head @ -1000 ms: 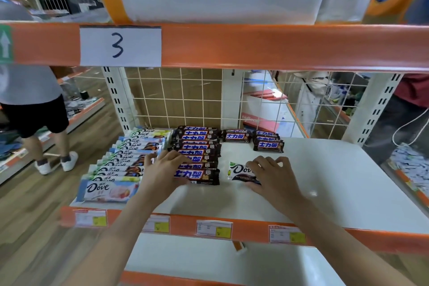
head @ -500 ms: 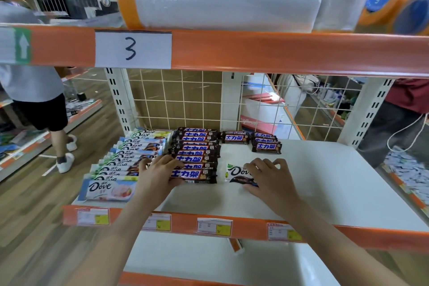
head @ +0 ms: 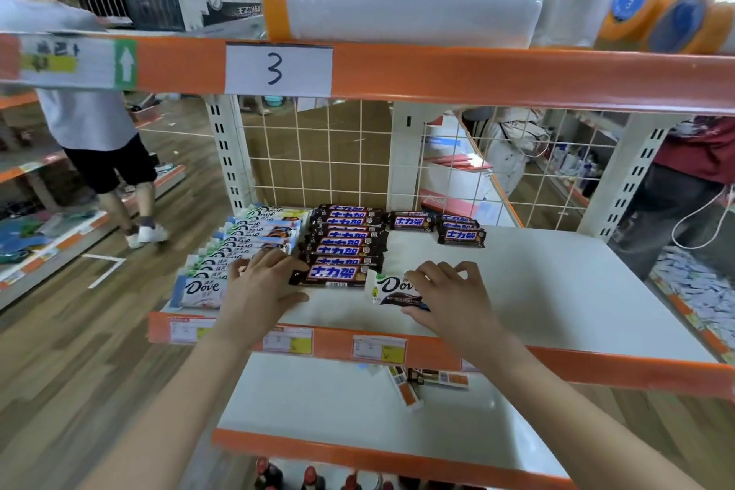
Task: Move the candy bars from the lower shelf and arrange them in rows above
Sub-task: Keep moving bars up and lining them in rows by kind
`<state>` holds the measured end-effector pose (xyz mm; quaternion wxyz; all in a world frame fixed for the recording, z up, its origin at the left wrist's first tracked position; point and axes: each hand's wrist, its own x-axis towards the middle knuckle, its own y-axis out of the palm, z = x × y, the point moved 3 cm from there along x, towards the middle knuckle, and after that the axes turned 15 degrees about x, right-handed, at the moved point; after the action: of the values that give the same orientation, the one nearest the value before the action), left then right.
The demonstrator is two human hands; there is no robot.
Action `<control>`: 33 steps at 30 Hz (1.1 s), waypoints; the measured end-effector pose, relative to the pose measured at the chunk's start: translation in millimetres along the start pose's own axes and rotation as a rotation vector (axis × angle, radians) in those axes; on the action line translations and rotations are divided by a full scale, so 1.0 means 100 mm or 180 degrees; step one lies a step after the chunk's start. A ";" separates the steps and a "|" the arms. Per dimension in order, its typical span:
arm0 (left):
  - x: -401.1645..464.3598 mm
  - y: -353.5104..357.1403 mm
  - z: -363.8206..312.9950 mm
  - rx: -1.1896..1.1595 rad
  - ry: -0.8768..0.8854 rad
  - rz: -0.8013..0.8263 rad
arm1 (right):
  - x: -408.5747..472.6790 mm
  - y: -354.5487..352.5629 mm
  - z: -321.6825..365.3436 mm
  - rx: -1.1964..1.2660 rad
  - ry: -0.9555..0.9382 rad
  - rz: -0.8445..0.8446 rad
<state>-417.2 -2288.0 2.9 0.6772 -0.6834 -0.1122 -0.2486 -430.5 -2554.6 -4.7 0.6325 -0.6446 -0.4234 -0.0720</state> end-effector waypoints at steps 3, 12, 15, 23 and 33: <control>-0.09 -0.04 0.10 0.0031 -0.0079 0.0033 | 0.03 -0.01 0.17 -0.0001 -0.0101 -0.0028; -0.27 -0.11 0.58 0.0093 -0.0364 0.0086 | 0.38 0.12 0.67 0.0625 0.0178 0.0129; -0.29 -0.11 0.79 0.0061 -0.0427 0.0165 | 0.52 0.18 0.86 0.0865 0.0160 0.0149; -0.18 -0.12 1.23 -0.0005 -0.0493 0.0085 | 0.92 0.32 1.33 0.0934 -0.0064 0.0038; -0.02 0.07 1.70 -0.0209 -0.0603 0.0116 | 1.27 0.57 1.81 0.1133 -0.0229 0.0074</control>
<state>-383.5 -2121.1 2.8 0.6452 -0.7276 -0.1551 -0.1741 -394.4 -2329.3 -1.9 0.7217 -0.5295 -0.4444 0.0344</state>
